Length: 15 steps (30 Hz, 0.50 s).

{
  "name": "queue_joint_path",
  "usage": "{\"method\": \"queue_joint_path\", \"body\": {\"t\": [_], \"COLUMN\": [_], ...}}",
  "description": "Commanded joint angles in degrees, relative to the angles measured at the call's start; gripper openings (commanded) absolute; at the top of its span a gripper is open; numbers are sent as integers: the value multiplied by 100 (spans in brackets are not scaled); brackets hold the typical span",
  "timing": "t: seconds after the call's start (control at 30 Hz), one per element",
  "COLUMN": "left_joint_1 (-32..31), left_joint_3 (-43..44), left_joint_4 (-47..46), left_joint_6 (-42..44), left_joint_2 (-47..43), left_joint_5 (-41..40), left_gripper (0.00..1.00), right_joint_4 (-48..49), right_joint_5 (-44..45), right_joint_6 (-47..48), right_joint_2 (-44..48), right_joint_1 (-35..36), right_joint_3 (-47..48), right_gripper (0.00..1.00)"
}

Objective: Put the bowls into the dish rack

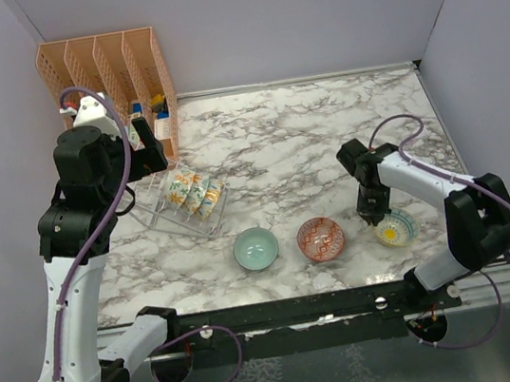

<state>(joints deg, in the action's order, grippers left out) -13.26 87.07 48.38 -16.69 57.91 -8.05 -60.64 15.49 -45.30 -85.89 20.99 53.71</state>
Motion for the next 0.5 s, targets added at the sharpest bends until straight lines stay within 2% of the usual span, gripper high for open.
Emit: {"method": "queue_joint_path", "body": {"t": [0.0,0.23,0.33,0.47], "left_joint_1": [-37,-37,-37,-37], "left_joint_3": [17,141,252,476], "left_joint_4": [-141,-189,-165,-91], "left_joint_6": [79,81,90,79], "left_joint_2": [-4,45,69,155], "left_joint_5": [-111,-71,-80,-115], "left_gripper": [99,99,99,99], "right_joint_4": [668,1542,2160,3411], "right_joint_5": [-55,-351,-1220,-2979], "right_joint_6": [303,1211,1492,917], "right_joint_2": [55,486,482,417], "right_joint_1": [-25,-25,-26,-19], "right_joint_3": [172,1494,2200,2604], "right_gripper": [1,1,1,1]}}
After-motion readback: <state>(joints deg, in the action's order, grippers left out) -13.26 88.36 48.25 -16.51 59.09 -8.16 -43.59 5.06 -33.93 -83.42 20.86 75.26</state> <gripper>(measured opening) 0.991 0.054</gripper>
